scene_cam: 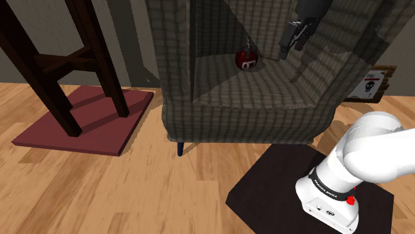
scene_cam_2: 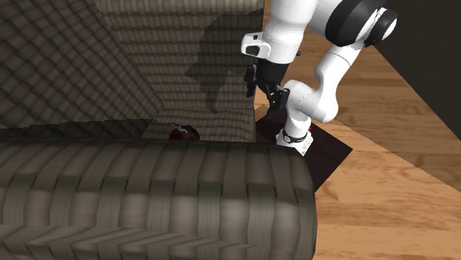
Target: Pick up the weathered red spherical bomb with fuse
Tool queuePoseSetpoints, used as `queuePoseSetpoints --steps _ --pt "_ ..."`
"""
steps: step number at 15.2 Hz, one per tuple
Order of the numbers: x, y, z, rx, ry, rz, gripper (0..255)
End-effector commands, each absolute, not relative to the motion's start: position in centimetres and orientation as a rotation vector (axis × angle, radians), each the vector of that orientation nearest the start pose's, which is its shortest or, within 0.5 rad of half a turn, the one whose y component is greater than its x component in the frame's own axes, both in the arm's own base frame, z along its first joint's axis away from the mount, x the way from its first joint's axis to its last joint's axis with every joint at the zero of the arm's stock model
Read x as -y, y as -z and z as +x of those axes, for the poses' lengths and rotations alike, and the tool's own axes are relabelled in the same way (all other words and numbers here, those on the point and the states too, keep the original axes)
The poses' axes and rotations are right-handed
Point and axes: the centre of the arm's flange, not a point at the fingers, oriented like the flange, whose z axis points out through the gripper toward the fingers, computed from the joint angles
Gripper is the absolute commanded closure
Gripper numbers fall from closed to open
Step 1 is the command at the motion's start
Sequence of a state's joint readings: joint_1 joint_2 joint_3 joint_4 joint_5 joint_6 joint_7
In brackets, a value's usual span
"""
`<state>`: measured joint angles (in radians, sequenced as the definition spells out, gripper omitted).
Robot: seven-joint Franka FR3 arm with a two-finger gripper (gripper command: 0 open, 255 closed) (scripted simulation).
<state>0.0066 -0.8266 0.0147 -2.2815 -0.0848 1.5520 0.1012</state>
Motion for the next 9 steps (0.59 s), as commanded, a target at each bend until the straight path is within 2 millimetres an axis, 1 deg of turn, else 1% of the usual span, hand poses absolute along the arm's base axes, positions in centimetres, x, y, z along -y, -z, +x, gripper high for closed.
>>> queuePoseSetpoints --steps 1,5,9 --pt "0.1 -63.7 29.3 -0.145 0.166 -3.224 0" --pt "1.6 -63.9 35.0 -0.333 0.109 -3.201 0" --pt "3.8 -63.9 40.5 -0.519 0.053 -3.166 0"
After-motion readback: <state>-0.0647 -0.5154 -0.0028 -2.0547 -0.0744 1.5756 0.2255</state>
